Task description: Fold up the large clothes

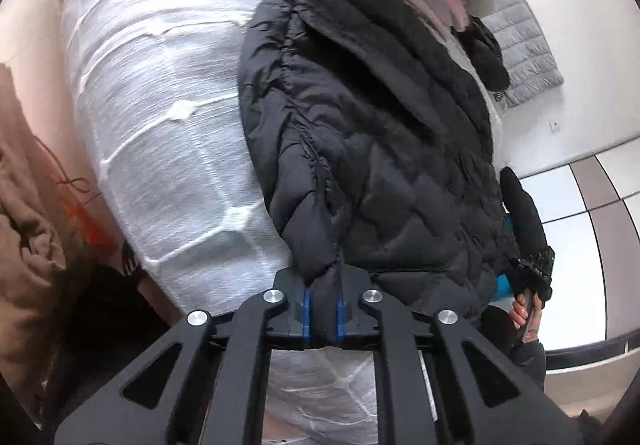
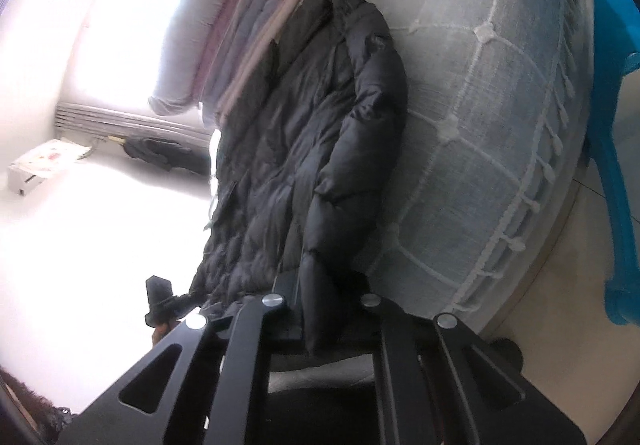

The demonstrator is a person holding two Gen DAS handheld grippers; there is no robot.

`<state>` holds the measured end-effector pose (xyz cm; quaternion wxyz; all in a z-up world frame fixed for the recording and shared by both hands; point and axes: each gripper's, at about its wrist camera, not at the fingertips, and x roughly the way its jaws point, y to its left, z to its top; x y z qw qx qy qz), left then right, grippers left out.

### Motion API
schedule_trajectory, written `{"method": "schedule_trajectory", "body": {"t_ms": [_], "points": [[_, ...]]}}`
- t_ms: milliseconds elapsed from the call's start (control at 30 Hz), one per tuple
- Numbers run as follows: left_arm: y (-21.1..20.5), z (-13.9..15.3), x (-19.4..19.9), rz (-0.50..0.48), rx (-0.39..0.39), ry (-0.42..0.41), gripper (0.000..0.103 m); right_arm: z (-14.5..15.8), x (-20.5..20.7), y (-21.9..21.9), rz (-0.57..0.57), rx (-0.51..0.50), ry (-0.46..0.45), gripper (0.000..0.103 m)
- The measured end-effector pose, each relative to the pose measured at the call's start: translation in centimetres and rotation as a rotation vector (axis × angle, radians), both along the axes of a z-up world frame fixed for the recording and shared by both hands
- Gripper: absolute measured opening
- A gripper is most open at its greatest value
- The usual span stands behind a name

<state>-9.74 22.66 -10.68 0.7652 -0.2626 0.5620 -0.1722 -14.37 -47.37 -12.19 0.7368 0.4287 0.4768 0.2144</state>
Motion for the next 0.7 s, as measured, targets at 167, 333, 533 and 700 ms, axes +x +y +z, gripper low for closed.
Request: {"method": "schedule_trajectory", "body": {"t_ms": [167, 333, 533, 700], "points": [[-0.4, 0.0, 0.2, 0.005, -0.004, 0.008, 0.006, -0.3, 0.1, -0.6, -0.032, 0.007, 0.009, 0.008], [1.2, 2.4, -0.8, 0.023, -0.05, -0.028, 0.006, 2.2, -1.2, -0.9, -0.107, 0.07, -0.062, 0.007], [1.3, 6.7, -3.1, -0.014, -0.053, -0.097, 0.006, 6.6, -3.7, -0.2, -0.103, 0.129, -0.157, 0.006], [1.6, 8.4, -7.0, -0.052, -0.049, -0.104, 0.006, 8.1, -7.3, 0.1, -0.088, 0.143, -0.177, 0.006]]}}
